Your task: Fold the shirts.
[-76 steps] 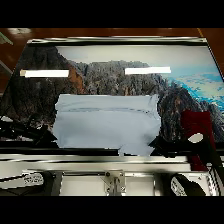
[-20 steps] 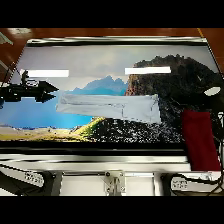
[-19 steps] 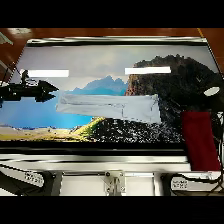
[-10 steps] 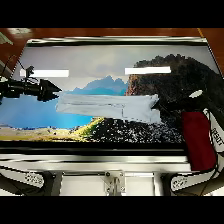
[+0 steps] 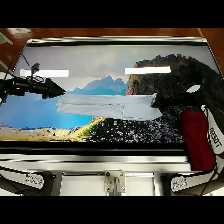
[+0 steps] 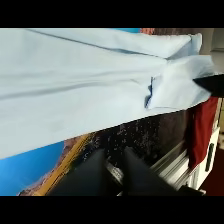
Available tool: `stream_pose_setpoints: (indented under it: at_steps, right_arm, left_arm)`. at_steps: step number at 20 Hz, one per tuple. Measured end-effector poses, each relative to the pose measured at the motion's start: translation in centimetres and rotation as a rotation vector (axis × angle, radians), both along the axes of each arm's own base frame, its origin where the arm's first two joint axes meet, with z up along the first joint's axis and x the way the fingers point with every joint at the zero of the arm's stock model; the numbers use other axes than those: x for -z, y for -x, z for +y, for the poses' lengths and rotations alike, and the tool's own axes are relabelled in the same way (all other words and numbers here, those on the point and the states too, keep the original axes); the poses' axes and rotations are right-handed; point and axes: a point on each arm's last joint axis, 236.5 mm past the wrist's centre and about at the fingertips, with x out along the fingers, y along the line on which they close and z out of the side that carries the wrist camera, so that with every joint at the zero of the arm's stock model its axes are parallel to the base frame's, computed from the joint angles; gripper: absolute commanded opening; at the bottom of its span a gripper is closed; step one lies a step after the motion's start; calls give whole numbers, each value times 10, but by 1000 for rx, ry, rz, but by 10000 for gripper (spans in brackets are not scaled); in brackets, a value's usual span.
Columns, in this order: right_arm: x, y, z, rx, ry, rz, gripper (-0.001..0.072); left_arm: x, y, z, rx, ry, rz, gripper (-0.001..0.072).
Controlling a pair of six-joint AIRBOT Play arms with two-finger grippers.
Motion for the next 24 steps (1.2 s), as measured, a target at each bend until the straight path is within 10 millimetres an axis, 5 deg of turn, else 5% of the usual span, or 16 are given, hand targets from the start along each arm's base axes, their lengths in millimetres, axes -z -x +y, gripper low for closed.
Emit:
stream_pose_setpoints:
  at_steps: [7,13,21,24]
  right_arm:
    - [-120,15,18,-28,-49,-136,57]
    - [-188,46,27,-28,-54,-216,58]
    - [-231,84,34,-36,-38,-264,58]
    - [-235,92,35,-41,-38,-255,58]
  left_arm:
    - [25,-4,-116,113,-65,-100,36]
    - [66,48,-229,283,-83,-50,36]
    - [88,119,-353,334,70,76,36]
    - [87,109,-372,248,152,123,34]
